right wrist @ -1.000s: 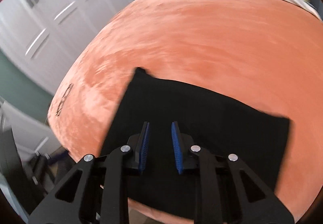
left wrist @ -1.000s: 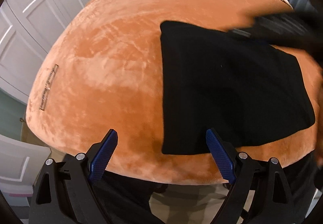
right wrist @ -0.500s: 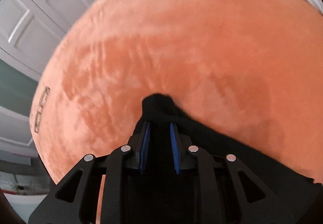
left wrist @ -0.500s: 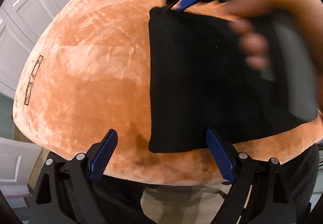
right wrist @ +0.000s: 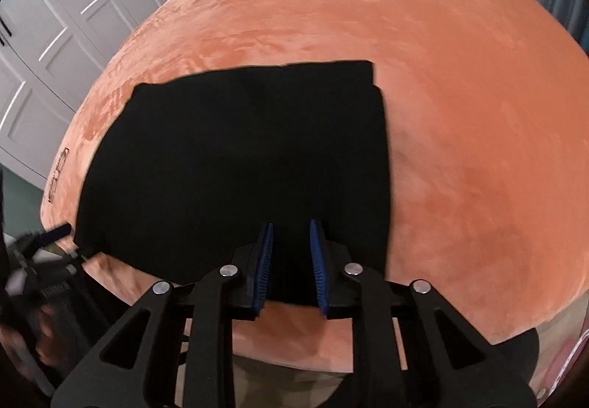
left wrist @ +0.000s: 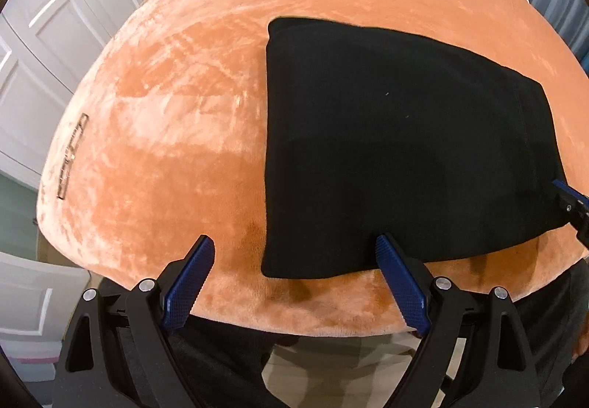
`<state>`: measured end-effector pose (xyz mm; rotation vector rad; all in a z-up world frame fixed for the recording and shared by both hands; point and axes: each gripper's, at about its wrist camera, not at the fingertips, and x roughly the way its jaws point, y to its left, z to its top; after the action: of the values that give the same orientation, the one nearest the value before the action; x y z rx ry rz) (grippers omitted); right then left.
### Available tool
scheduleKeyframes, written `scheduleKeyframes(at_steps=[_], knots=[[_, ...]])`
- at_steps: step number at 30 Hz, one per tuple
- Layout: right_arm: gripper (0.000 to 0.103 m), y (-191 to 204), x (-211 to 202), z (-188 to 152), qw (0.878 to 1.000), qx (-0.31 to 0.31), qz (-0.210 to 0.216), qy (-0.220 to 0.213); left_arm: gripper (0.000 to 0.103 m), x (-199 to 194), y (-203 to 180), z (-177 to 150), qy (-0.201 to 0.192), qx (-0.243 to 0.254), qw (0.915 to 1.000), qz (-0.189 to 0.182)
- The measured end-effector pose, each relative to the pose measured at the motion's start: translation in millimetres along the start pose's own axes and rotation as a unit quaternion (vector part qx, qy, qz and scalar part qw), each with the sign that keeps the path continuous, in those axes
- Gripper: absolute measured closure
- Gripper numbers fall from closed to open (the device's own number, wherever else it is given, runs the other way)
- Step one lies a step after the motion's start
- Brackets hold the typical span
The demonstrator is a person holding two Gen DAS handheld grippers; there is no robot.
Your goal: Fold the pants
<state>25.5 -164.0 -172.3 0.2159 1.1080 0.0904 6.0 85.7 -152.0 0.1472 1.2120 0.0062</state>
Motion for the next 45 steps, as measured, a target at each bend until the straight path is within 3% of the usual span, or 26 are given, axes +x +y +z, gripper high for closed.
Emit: scheduleKeyframes(at_steps=[5, 8, 13, 15, 16, 17, 19, 24, 27, 30, 33, 34, 36, 41, 42, 45], knots=[[0.083, 14, -21, 1, 1.0, -0.005, -0.012, -0.027, 0.016, -15, -9, 3, -0.015, 0.014, 0.9997, 0.017], [0.085, 3, -14, -8, 1.0, 0.004, -0.013, -0.015, 0.016, -18, -14, 4, -0.018, 0.019, 0.9995, 0.018], [0.086, -25, -9, -17, 0.997, 0.061, 0.041, -0.019, 0.016, -17, -19, 6, -0.018, 0.023, 0.9993, 0.022], [0.081, -25, -24, -12, 0.995, 0.075, 0.054, -0.029, 0.016, -22, -14, 6, -0.022, 0.014, 0.9996, 0.009], [0.073, -28, -34, -10, 0.994, 0.083, 0.055, -0.038, 0.016, -25, -10, 6, -0.023, 0.006, 0.9997, -0.003], [0.056, -33, -42, -10, 0.993, 0.089, 0.055, -0.046, 0.016, -27, -1, 8, -0.023, -0.008, 0.9993, -0.027], [0.036, -47, -56, -9, 0.992, 0.103, 0.042, -0.061, 0.016, -25, 11, 11, -0.024, -0.03, 0.9979, -0.053], [0.029, -77, -54, -11, 0.991, 0.12, 0.027, -0.044, 0.016, 4, 46, 19, 0.003, -0.094, 0.9906, -0.099], [0.028, -82, -36, -10, 0.988, 0.136, 0.065, -0.018, 0.016, 23, 53, 20, 0.021, -0.124, 0.9826, -0.137], [0.026, -71, -18, -11, 0.986, 0.14, 0.088, -0.003, 0.016, 39, 44, 24, 0.038, -0.122, 0.9783, -0.163], [0.026, -61, 6, -10, 0.983, 0.149, 0.107, 0.022, 0.016, 57, 32, 27, 0.065, -0.128, 0.9668, -0.211], [0.025, -59, 16, -11, 0.98, 0.16, 0.113, 0.035, 0.011, 60, 29, 27, 0.069, -0.129, 0.9639, -0.223], [0.019, -60, 26, -14, 0.975, 0.179, 0.124, 0.039, 0.005, 65, 22, 30, 0.064, -0.126, 0.9649, -0.221], [0.016, -57, 31, -14, 0.969, 0.204, 0.133, 0.03, 0.005, 68, 13, 36, 0.055, -0.119, 0.9686, -0.211], [0.017, -56, 31, -14, 0.971, 0.2, 0.13, 0.029, 0.01, 66, 12, 38, 0.053, -0.118, 0.9687, -0.212], [0.037, -49, 30, -13, 0.976, 0.18, 0.115, 0.024, 0.037, 57, 12, 40, 0.044, -0.108, 0.9694, -0.216]])
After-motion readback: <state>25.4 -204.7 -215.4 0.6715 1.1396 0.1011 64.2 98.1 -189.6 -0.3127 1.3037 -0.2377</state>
